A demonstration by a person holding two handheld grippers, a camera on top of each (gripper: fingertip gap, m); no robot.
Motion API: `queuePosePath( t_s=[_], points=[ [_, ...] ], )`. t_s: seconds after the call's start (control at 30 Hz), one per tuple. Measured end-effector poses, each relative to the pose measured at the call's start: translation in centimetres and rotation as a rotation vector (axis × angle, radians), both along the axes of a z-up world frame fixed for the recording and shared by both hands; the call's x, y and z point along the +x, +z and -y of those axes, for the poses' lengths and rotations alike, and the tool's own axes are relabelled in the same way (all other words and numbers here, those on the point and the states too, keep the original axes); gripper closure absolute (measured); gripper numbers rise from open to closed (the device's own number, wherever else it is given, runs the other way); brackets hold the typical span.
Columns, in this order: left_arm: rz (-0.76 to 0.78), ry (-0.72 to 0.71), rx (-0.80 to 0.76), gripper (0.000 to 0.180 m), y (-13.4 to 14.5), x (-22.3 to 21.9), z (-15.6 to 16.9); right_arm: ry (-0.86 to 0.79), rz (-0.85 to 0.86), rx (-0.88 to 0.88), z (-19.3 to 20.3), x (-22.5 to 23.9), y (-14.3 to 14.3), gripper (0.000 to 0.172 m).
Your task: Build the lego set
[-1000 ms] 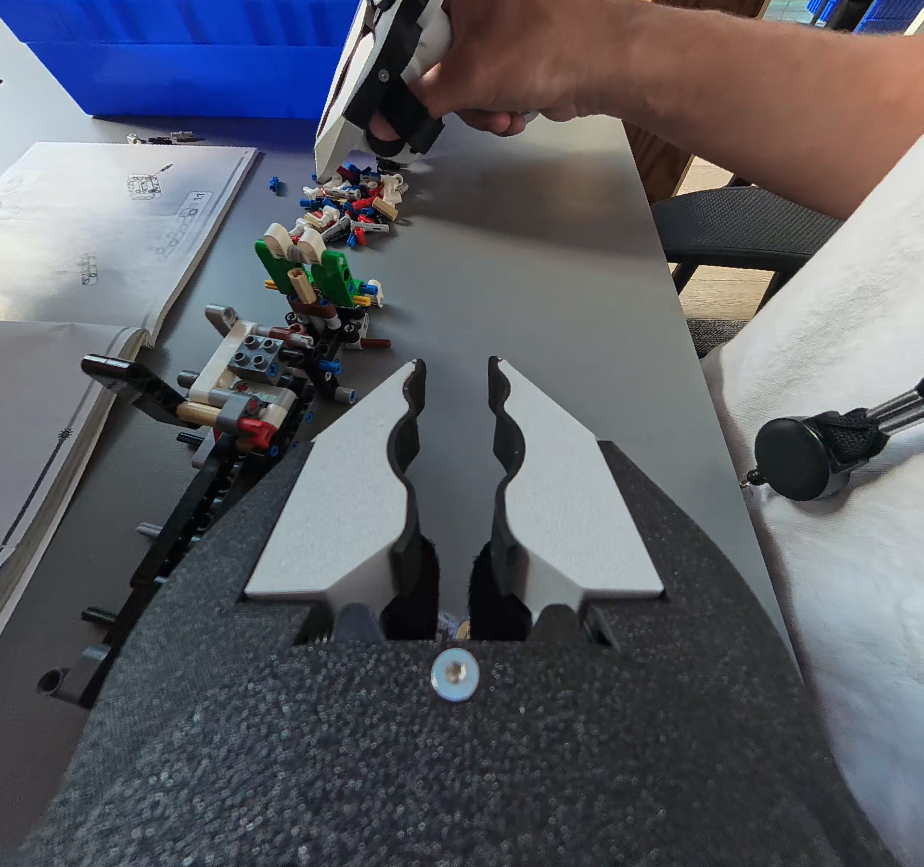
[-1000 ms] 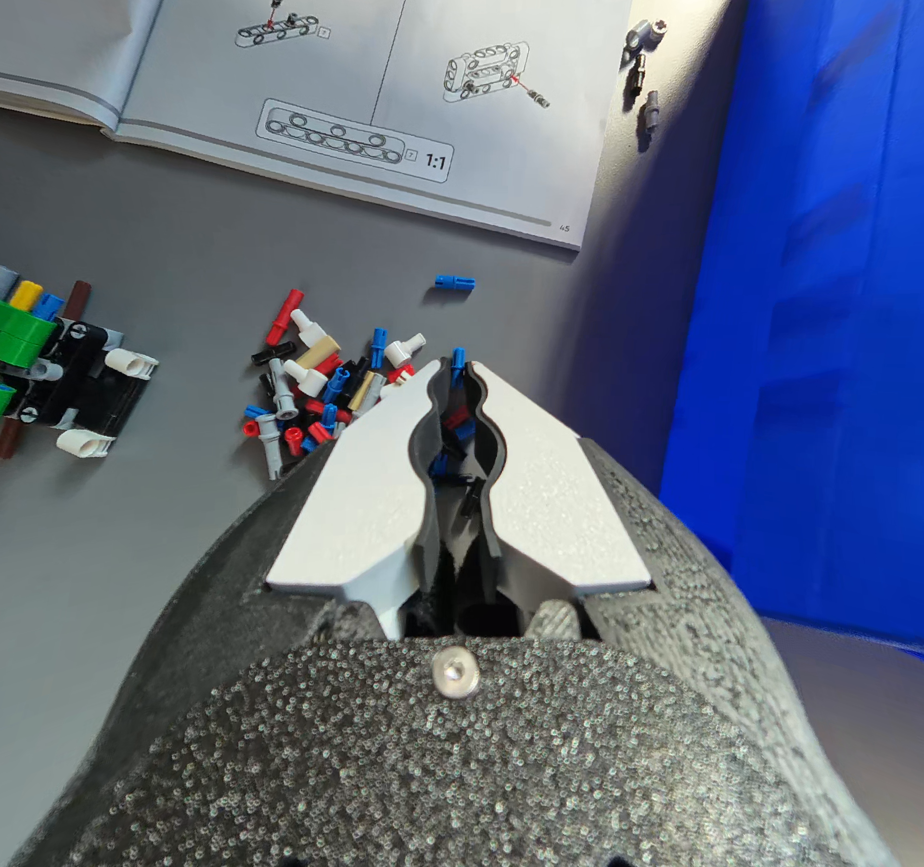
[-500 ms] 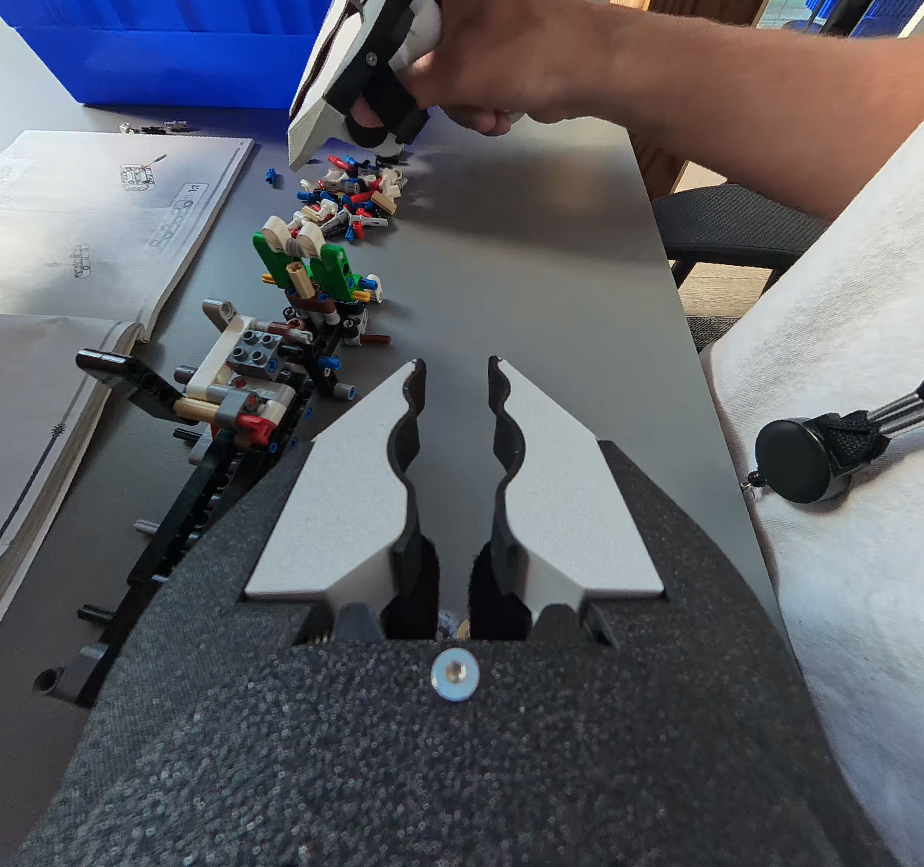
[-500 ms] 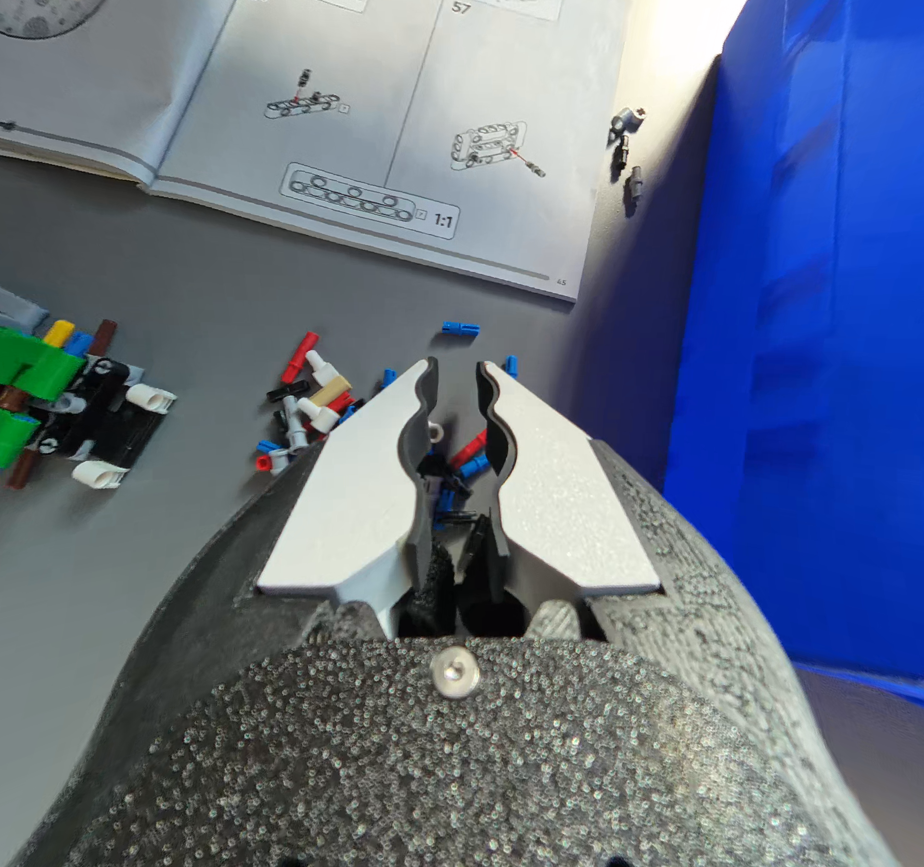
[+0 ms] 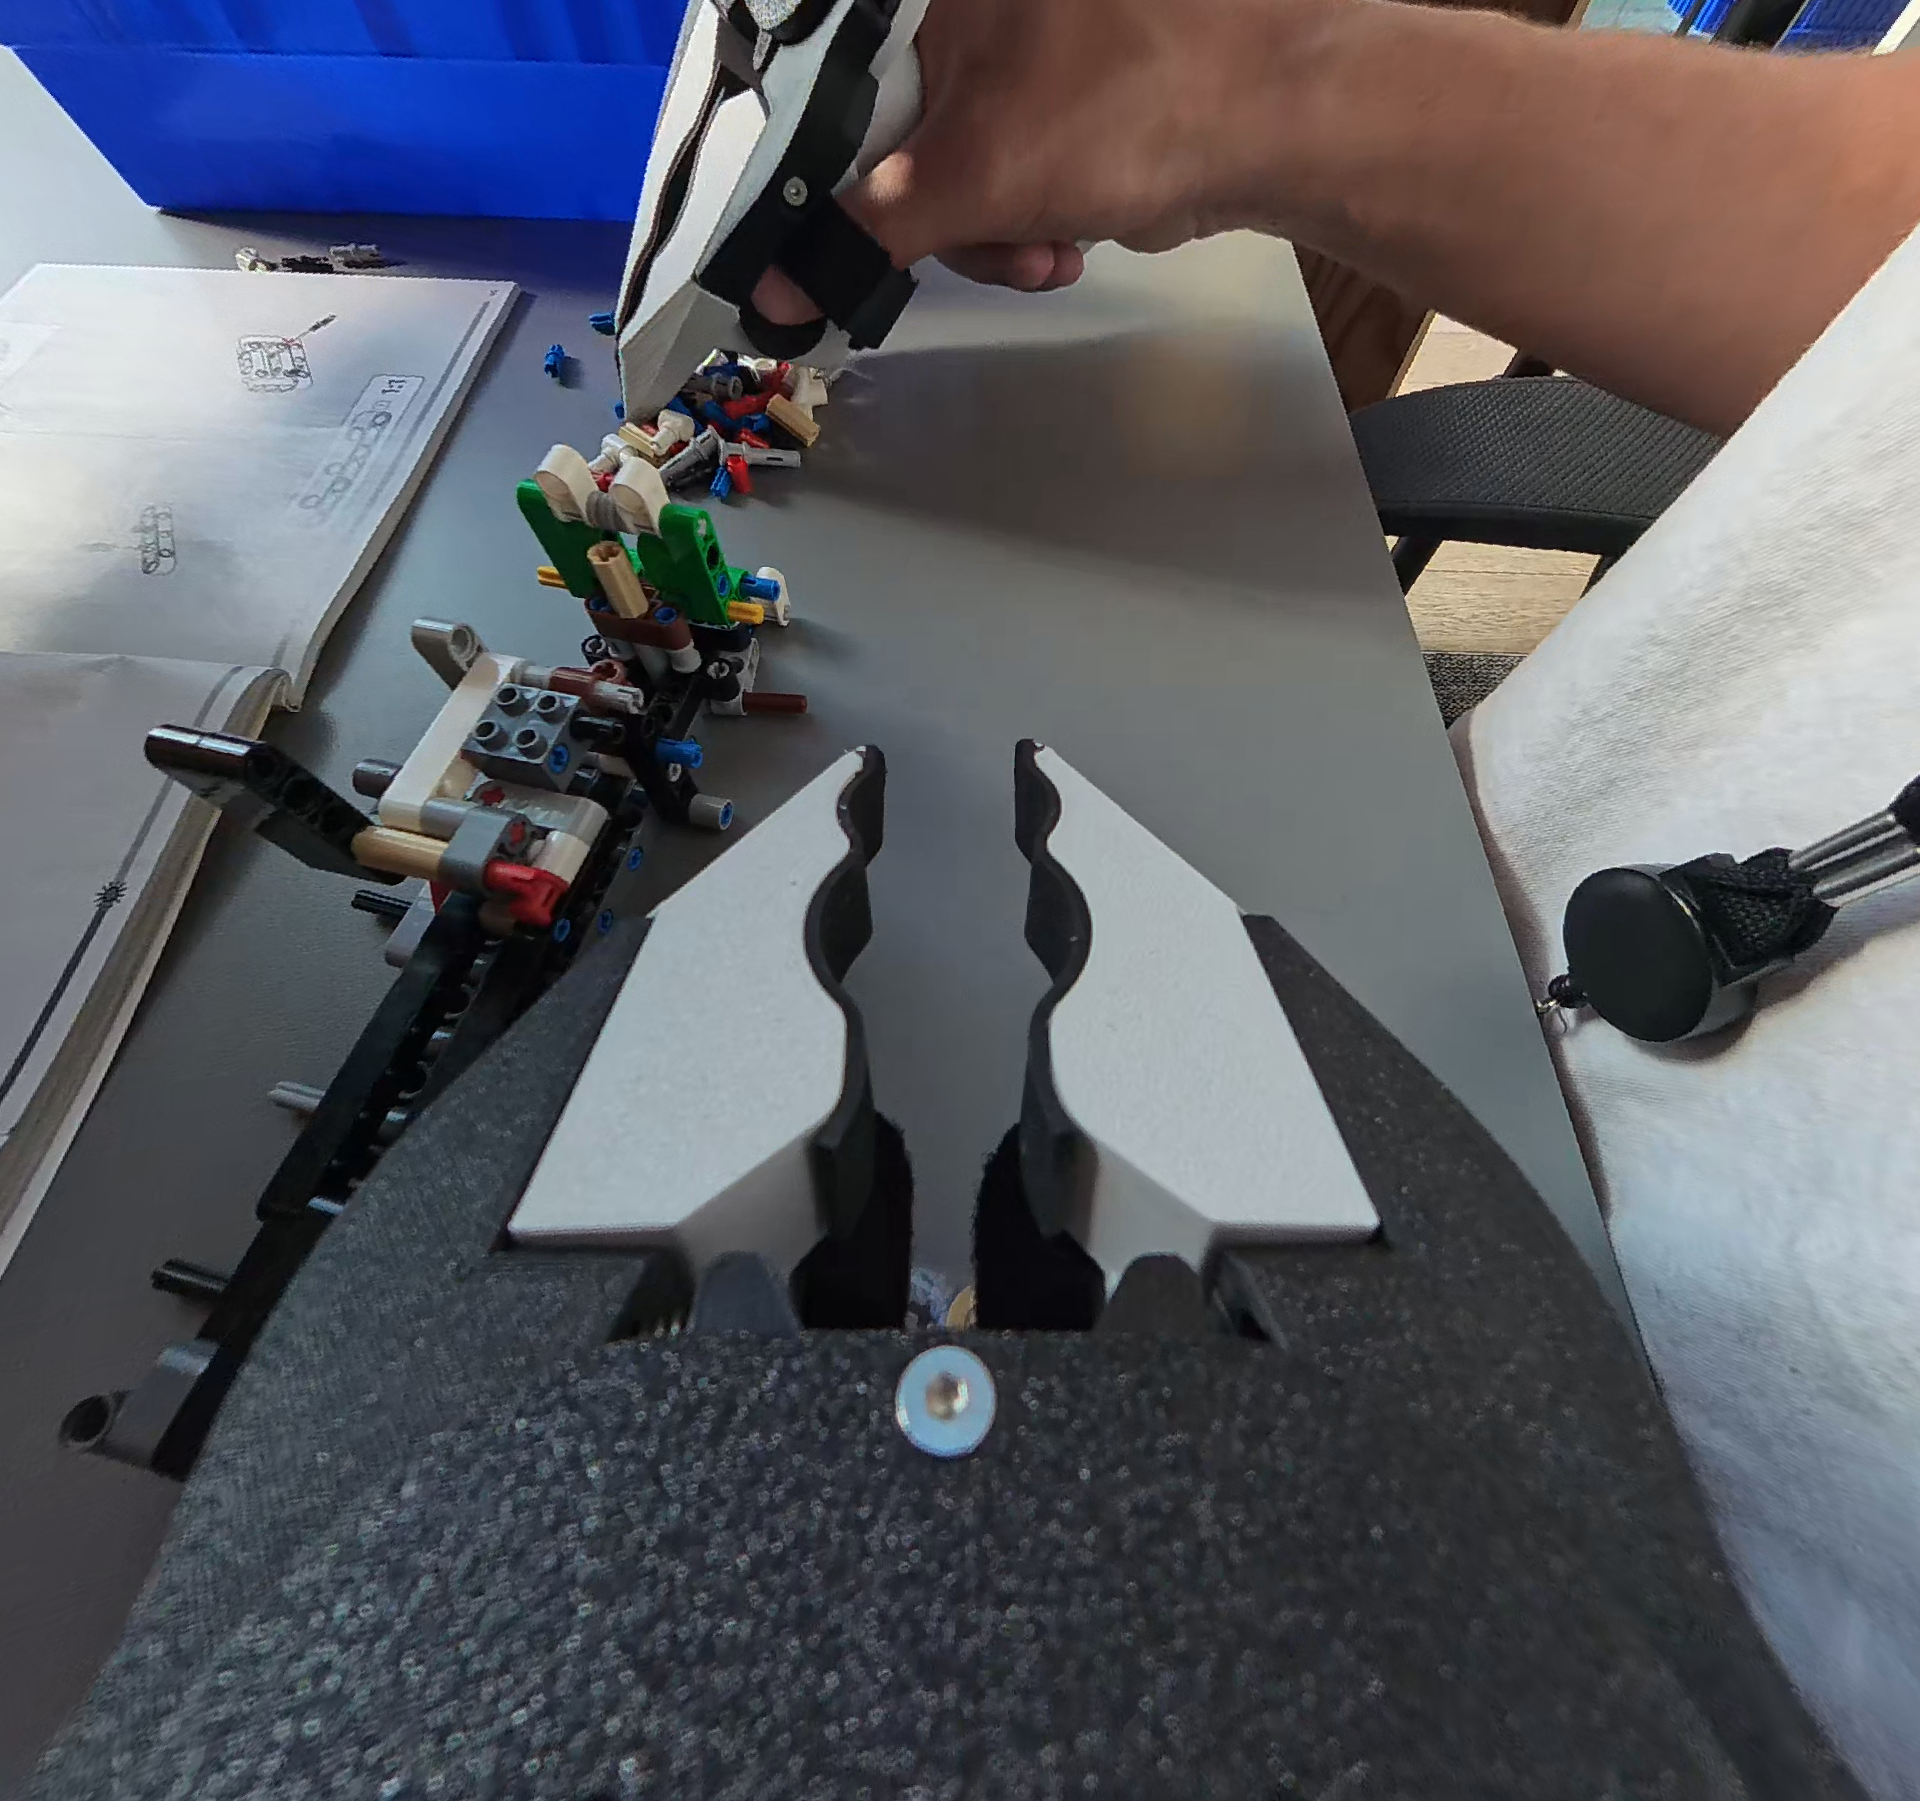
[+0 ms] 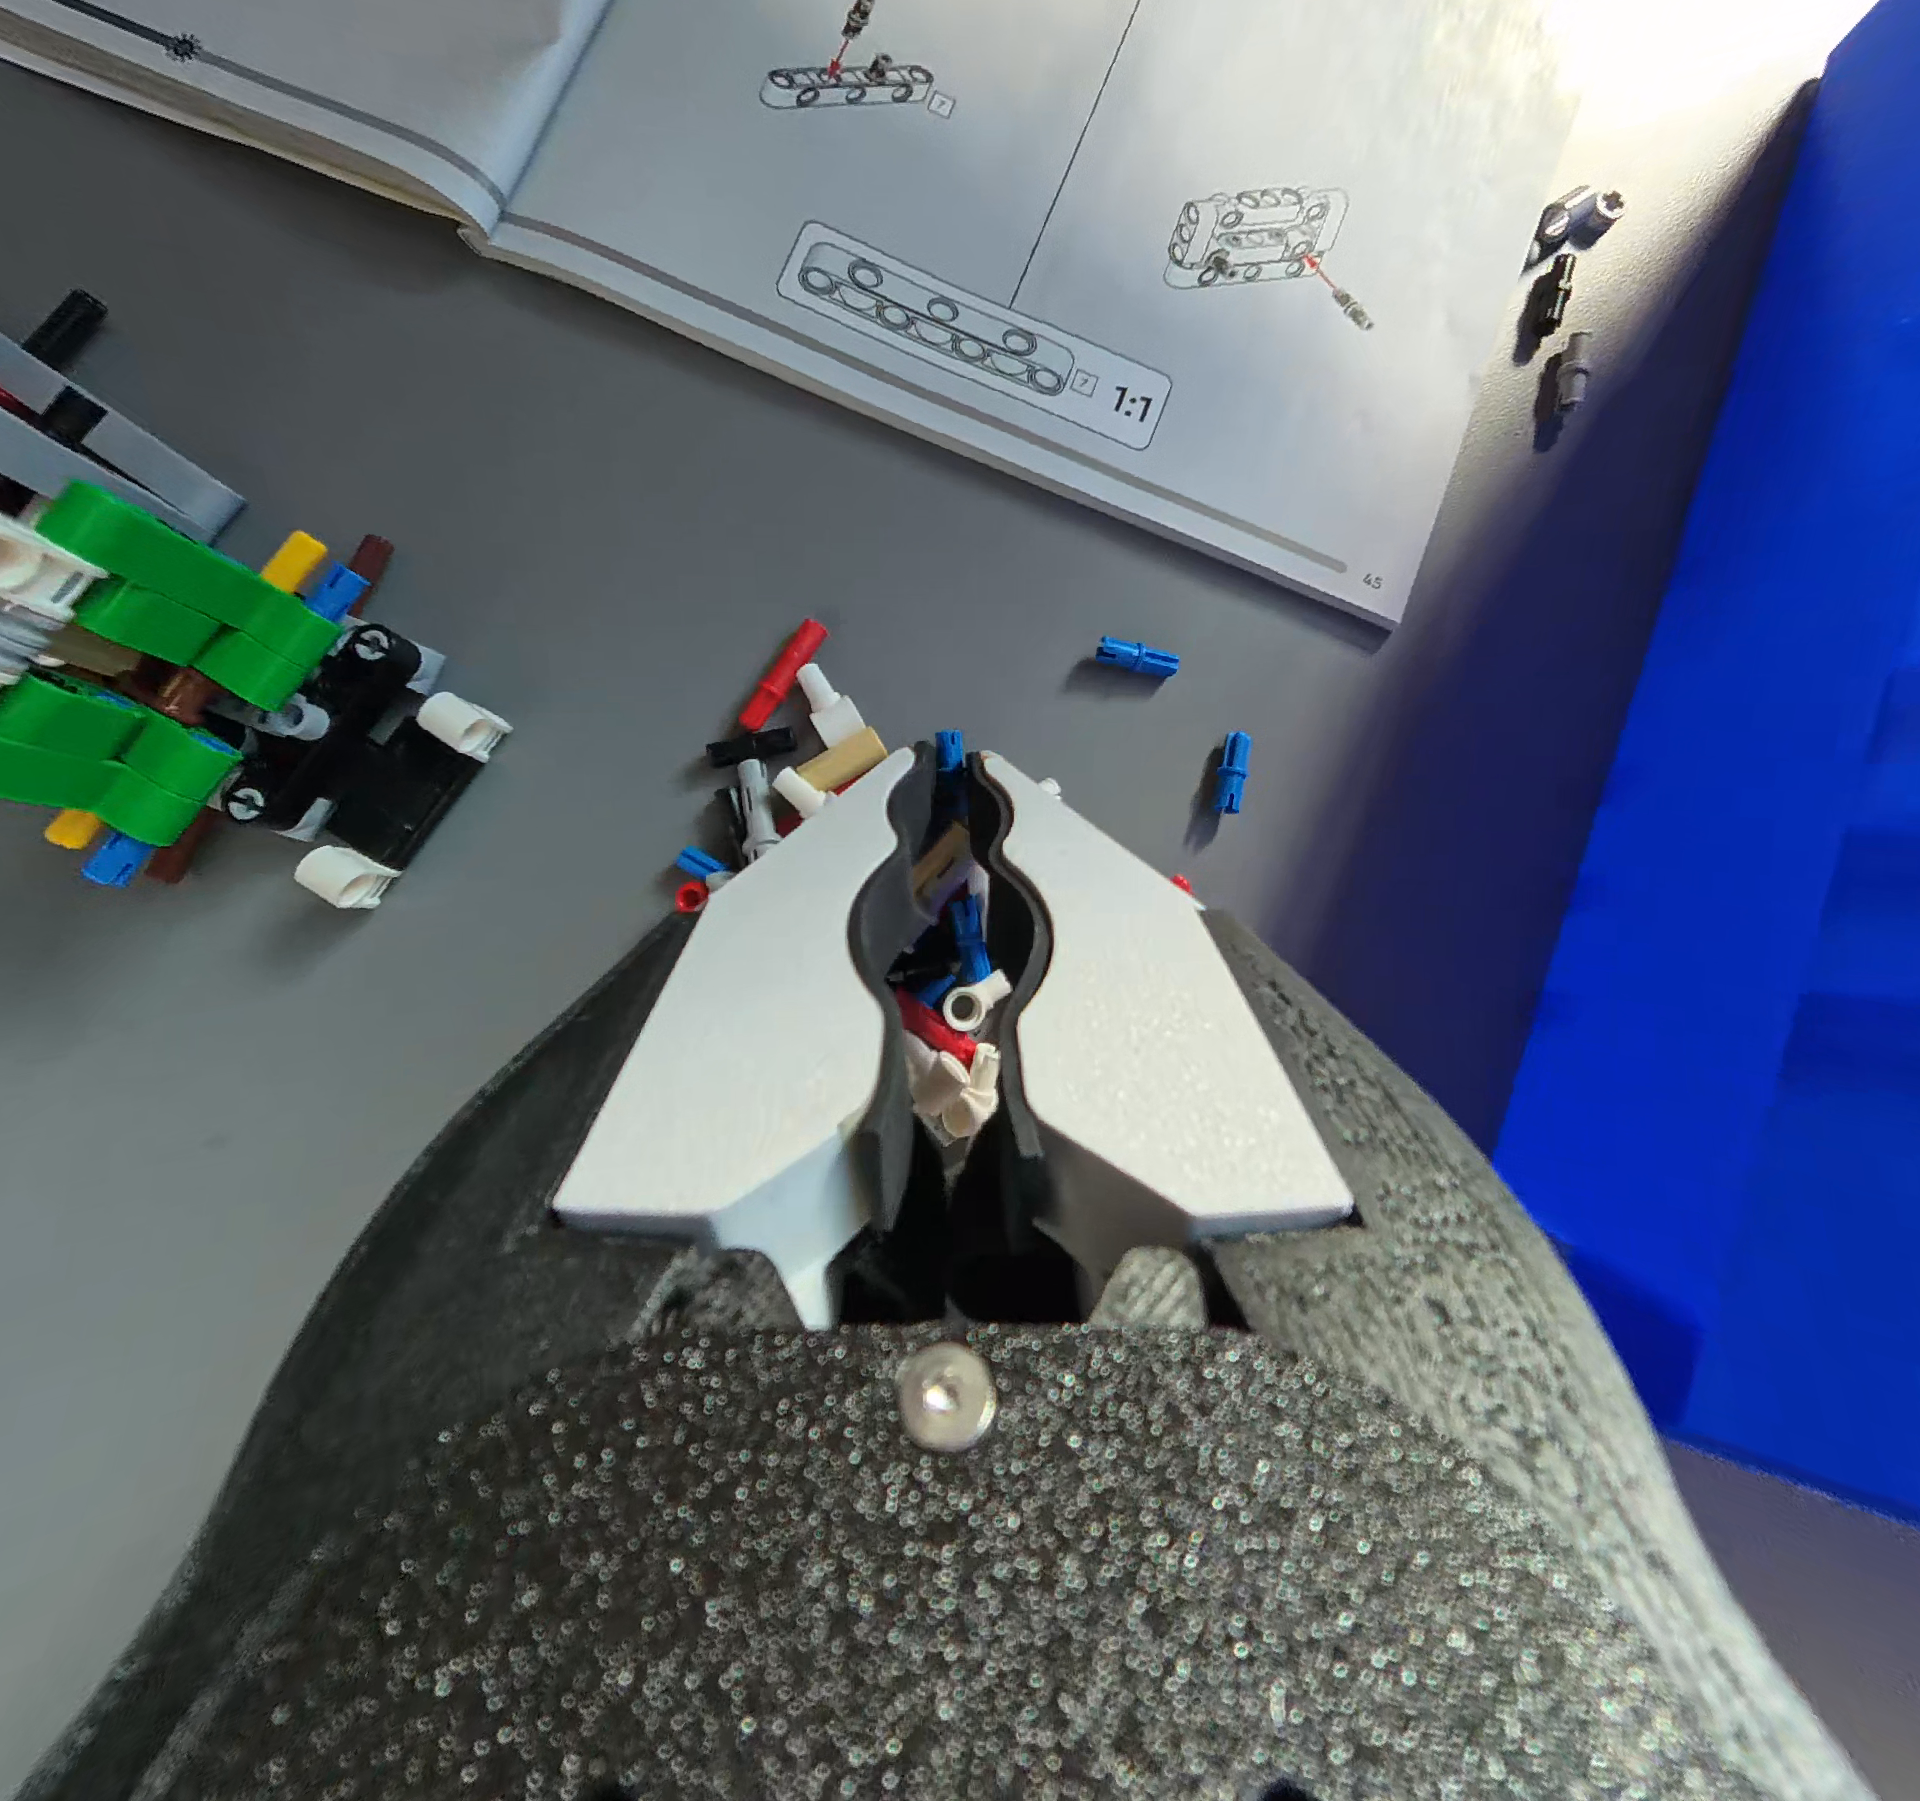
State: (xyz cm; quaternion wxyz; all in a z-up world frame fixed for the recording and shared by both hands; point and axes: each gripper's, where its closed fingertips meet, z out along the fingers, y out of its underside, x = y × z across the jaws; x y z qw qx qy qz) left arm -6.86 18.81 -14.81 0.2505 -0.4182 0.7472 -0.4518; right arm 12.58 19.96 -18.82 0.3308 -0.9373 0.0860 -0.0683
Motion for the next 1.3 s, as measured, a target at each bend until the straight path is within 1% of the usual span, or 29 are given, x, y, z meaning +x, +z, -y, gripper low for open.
queuePosePath(
  t_s=[0.07,0.1,0.2,0.27,0.37,0.53,0.6,0.63,0.73,0.83,0.87,1.0,1.07,1.13,1.2,1.3],
  points=[
    [-0.002,-0.001,-0.001,0.158,0.0,0.0,0.0,-0.016,0.032,0.039,0.0,0.4,0.8,0.168],
    [-0.002,-0.001,-0.001,0.158,0.0,0.0,0.0,-0.052,0.07,0.062,0.4,1.2,1.5,0.168],
    [-0.003,-0.002,-0.002,0.158,0.0,0.0,0.0,-0.222,0.201,0.079,2.4,4.9,3.1,0.168],
    [-0.007,-0.004,0.0,0.158,-0.1,0.0,0.1,-0.276,0.208,0.031,3.1,5.9,2.3,0.168],
    [-0.006,-0.005,0.004,0.158,-0.1,0.0,0.1,-0.296,0.221,-0.027,3.2,6.3,0.9,0.168],
    [-0.007,-0.007,0.004,0.158,-0.1,-0.1,0.1,-0.31,0.18,-0.012,2.2,6.6,0.4,0.168],
    [-0.008,-0.008,0.006,0.158,-0.2,-0.1,0.1,-0.313,0.152,-0.006,2.1,6.7,0.1,0.164],
    [-0.008,-0.009,0.007,0.158,-0.2,-0.1,0.2,-0.316,0.149,0.004,2.1,6.8,0.2,0.161],
    [-0.008,-0.011,0.009,0.158,-0.2,-0.2,0.2,-0.306,0.147,0.035,2.3,6.4,1.0,0.162],
    [-0.01,-0.012,0.007,0.158,-0.2,-0.1,0.2,-0.27,0.15,0.091,1.7,5.3,1.9,0.16],
    [-0.011,-0.012,0.007,0.158,-0.2,-0.1,0.2,-0.242,0.136,0.106,1.1,4.7,1.9,0.157],
    [-0.014,-0.016,0.011,0.158,-0.3,-0.2,0.3,-0.169,0.099,0.119,-1.2,3.6,1.1,0.15],
    [-0.015,-0.018,0.014,0.158,-0.3,-0.2,0.3,-0.16,0.102,0.125,-2.1,3.8,0.9,0.151],
    [-0.015,-0.019,0.015,0.158,-0.3,-0.2,0.3,-0.163,0.088,0.098,-2.4,4.1,0.3,0.155],
    [-0.015,-0.02,0.015,0.158,-0.3,-0.2,0.3,-0.169,0.063,0.094,-2.2,4.2,0.1,0.161],
    [-0.014,-0.021,0.014,0.158,-0.3,-0.3,0.3,-0.18,0.033,0.089,-1.3,4.3,0.0,0.164]
  ],
)
